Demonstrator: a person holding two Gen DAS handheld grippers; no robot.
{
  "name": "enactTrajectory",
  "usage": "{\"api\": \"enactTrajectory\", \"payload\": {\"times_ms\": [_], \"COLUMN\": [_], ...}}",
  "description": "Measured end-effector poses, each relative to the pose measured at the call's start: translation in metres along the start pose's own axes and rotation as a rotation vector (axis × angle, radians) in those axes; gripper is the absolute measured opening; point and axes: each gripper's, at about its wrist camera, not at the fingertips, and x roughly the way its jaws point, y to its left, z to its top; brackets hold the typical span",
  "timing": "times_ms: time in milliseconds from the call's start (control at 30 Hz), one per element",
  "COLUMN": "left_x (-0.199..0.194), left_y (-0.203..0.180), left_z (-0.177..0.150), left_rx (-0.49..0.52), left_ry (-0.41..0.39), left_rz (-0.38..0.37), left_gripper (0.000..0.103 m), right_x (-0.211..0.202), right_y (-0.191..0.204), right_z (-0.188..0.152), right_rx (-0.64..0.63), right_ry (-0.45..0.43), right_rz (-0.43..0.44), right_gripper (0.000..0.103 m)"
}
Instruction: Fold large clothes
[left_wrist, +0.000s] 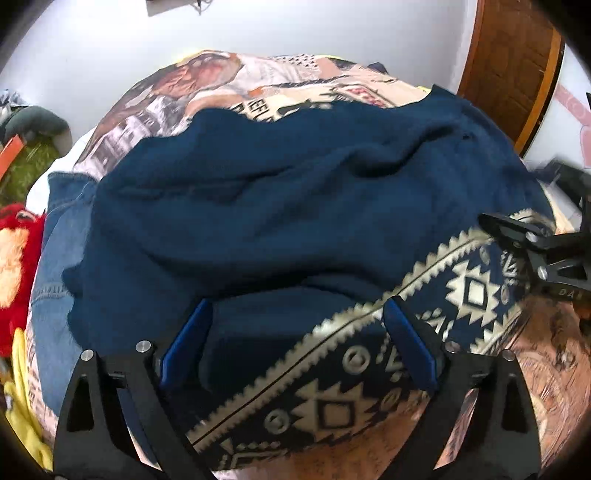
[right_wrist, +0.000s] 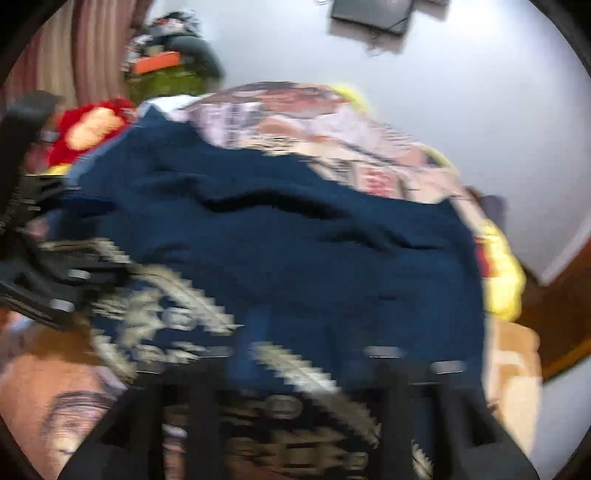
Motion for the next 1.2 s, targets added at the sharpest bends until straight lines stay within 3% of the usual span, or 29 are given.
{"api": "enactTrajectory", "payload": {"times_ms": [33,133,200,233,367,467,633,733,867,1033,1200], "left_x": [-0.001,-0.016,-0.028,-0.033,-0.046,-0.055,-0.092,-0.099,-0.085,-0.051,-0.022], "left_y": [0.0,0.005,0.012,0.017,0.045,0.067,0.089,0.086,0.074,0.058,0.058], "left_z": [-0.004,-0.019,-0.028,-0.032,-0.057,-0.075,-0.101,-0.11,-0.117,-0.117,-0.105], "left_rx": [0.01,0.02,-0.002,-0.013,-0.025,-0.106,-0.298,-0.388,-0.488,-0.58,-0.669], "left_ry": [0.001,-0.015,-0.028,-0.034,-0.008,0.023,-0.057,-0.082,-0.066,-0.018,-0.025], "left_rz": [0.02,0.072,0.093,0.106,0.294,0.31,0.233,0.126,-0.081,-0.278,-0.48], "left_gripper": [0.096,0.096,0.096,0.096,0.095,0.095,0.095,0.095,0.095,0.095,0.094], "right_x": [0.003,0.012,0.009,0.005,-0.014,-0.028,-0.061,-0.077,-0.089,-0.071,-0.036], "right_y": [-0.009,-0.049,-0.066,-0.071,-0.081,-0.085,-0.086,-0.081,-0.066,-0.041,-0.025], "right_z": [-0.004,-0.016,-0.023,-0.025,-0.035,-0.041,-0.041,-0.035,-0.022,-0.017,-0.026], "right_rx": [0.022,0.216,0.283,0.286,0.267,0.261,0.264,0.279,0.304,0.291,0.267], "right_ry": [-0.003,0.075,0.085,0.081,0.083,0.102,0.05,0.009,-0.036,0.005,0.097], "right_rz": [-0.037,0.116,0.157,0.147,0.098,0.062,0.04,0.056,0.118,0.173,0.177], "right_gripper": [0.103,0.103,0.103,0.103,0.103,0.103,0.103,0.103,0.103,0.103,0.103]}}
